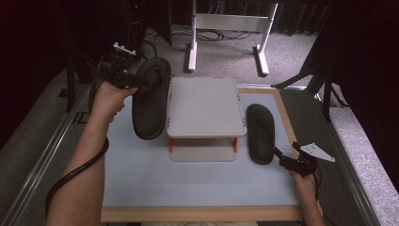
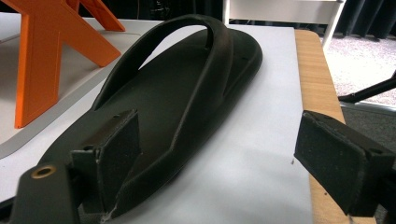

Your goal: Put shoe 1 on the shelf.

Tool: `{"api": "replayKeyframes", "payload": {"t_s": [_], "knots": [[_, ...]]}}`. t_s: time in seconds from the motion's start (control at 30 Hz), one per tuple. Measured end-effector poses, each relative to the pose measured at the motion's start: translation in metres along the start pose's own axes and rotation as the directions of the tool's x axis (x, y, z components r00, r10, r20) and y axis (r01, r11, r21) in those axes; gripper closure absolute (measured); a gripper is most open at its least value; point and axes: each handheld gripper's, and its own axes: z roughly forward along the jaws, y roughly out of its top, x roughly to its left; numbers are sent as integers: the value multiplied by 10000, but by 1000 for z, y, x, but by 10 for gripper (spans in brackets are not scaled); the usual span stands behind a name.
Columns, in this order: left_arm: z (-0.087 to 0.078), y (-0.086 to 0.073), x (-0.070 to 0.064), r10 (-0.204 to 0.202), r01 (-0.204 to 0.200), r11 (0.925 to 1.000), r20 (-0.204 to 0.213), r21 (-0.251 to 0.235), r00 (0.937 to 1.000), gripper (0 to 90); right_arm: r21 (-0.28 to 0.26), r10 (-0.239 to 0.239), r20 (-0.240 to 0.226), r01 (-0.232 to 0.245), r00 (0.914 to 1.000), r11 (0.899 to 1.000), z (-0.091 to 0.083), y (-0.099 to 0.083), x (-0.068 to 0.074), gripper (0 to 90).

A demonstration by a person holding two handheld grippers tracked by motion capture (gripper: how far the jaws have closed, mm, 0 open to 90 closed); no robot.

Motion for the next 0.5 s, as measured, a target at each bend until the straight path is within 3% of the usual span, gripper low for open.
{"api": "replayKeyframes", "payload": {"t_s": [0.17,0.2,0.27,0.5], "knots": [[10,11,-19,-42,44,10000,283,-70,9996,713,35,-22,1,22,10000,10000,0,0,0,137],[12,13,-21,-173,180,9997,473,-147,9987,713,26,-21,2,21,10000,10000,0,0,0,136],[18,17,-27,-222,227,9997,369,-114,9991,713,0,25,43,-25,10000,10000,0,0,0,136],[43,26,-50,-678,685,9976,749,-69,9949,713,22,-17,59,17,10000,10000,0,0,0,136]]}}
